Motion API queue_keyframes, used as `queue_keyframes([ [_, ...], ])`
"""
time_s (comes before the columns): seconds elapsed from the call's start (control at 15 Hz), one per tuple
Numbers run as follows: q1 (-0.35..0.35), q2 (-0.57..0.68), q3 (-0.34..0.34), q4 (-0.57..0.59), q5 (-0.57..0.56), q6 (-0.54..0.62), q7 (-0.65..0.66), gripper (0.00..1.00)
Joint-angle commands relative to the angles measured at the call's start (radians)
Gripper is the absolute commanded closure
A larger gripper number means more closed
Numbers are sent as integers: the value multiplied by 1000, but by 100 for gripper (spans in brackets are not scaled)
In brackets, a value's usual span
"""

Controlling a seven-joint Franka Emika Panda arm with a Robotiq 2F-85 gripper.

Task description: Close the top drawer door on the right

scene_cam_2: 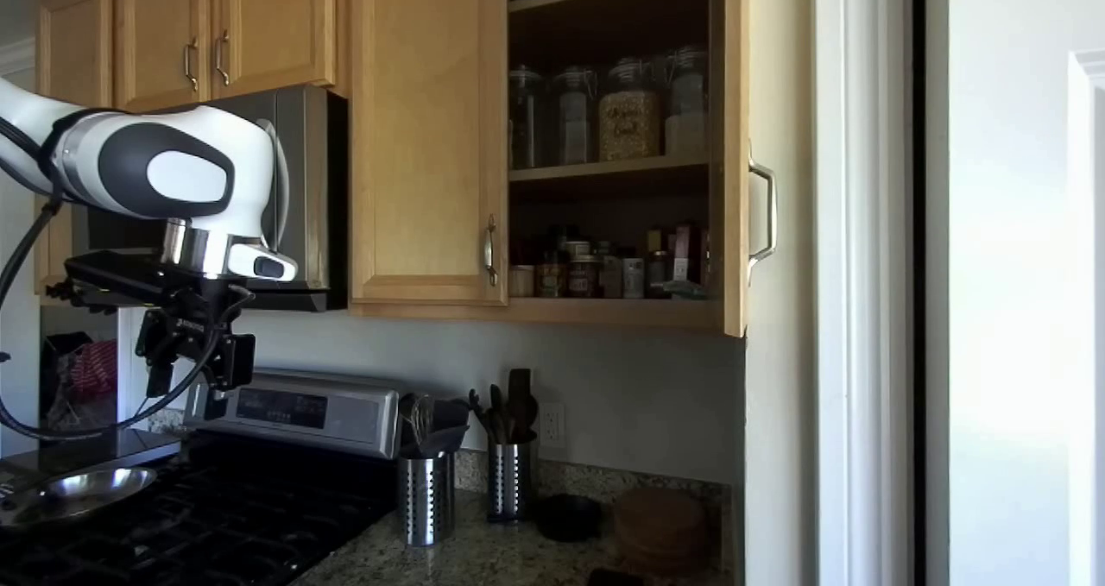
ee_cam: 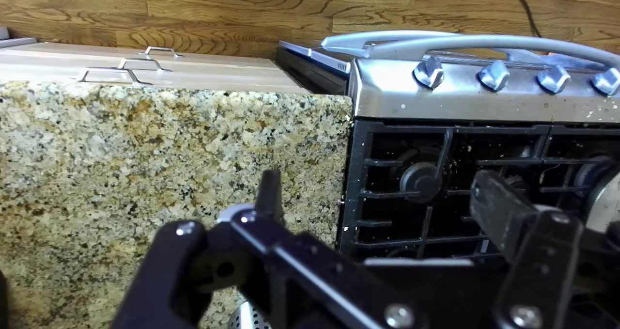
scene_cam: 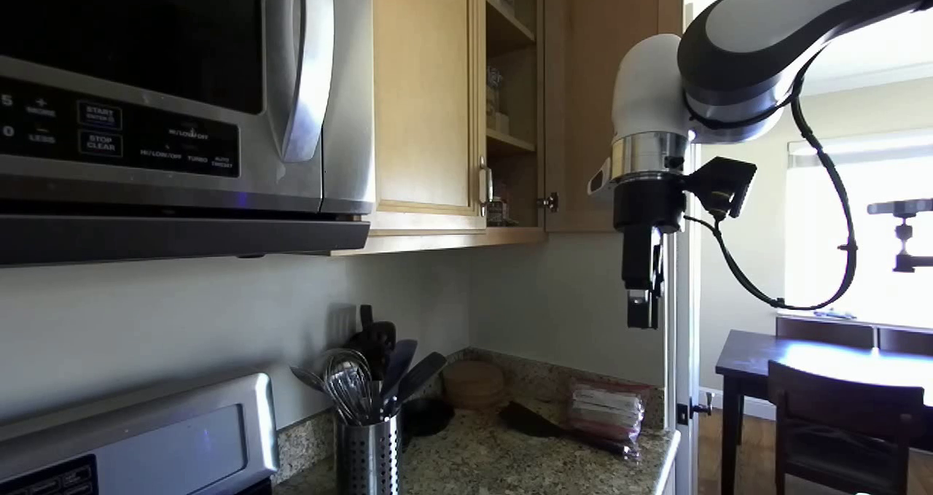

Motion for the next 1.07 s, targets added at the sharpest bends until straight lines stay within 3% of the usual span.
queue_keyframes([
  [0.0, -16, 0, 13, 2, 8, -5, -7, 0],
  [0.33, -35, 26, 6, 10, -6, 21, -16, 0],
  [1.0, -181, -27, -4, 51, -203, 30, 42, 0],
])
